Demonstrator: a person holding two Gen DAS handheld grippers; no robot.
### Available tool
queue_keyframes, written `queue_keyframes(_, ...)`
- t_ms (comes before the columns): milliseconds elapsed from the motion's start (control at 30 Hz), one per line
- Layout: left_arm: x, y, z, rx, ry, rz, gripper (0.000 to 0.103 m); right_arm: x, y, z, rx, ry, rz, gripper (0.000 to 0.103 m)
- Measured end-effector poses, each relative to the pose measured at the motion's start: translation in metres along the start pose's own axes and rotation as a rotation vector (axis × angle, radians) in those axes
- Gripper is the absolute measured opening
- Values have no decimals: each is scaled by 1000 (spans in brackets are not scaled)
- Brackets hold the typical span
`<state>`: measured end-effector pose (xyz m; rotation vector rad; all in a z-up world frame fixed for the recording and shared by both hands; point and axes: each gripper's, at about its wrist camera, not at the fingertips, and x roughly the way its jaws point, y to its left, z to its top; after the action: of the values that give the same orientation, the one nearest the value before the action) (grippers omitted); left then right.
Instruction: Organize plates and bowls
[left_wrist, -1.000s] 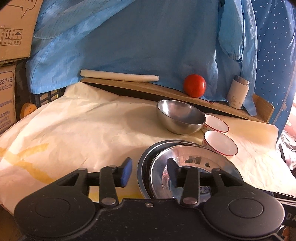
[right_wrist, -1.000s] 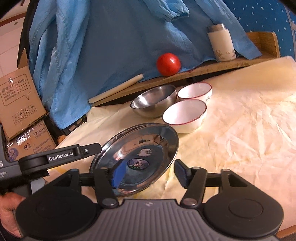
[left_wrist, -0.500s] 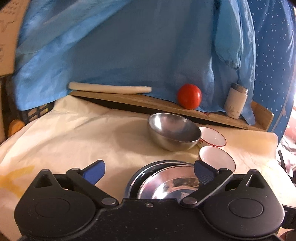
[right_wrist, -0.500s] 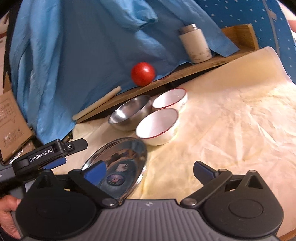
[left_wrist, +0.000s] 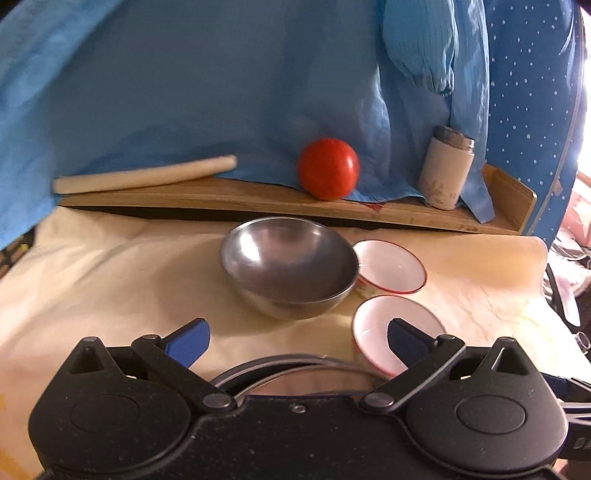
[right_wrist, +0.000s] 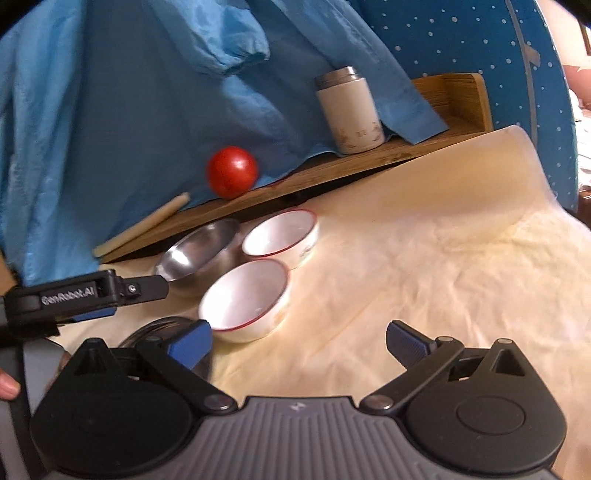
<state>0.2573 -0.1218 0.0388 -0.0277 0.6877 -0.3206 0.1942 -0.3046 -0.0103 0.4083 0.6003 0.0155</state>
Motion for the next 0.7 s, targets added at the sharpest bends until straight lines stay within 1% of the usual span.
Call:
queue_keyframes(267,36,-20,17,27,100,-54,102,21,-7,18,-13,39,-60,103)
queue_keyframes(433,51,-27,18,37,163,-80,102,35,-5,23,-30,65,-66,103)
queue_keyframes(533,58,-27,17,18,201,-101,102,41,-2,24,-47,65,-51,102)
queue_keyframes(700,64,-27,17,19,228,-105,98,47,5,23,-96,49,-46,102)
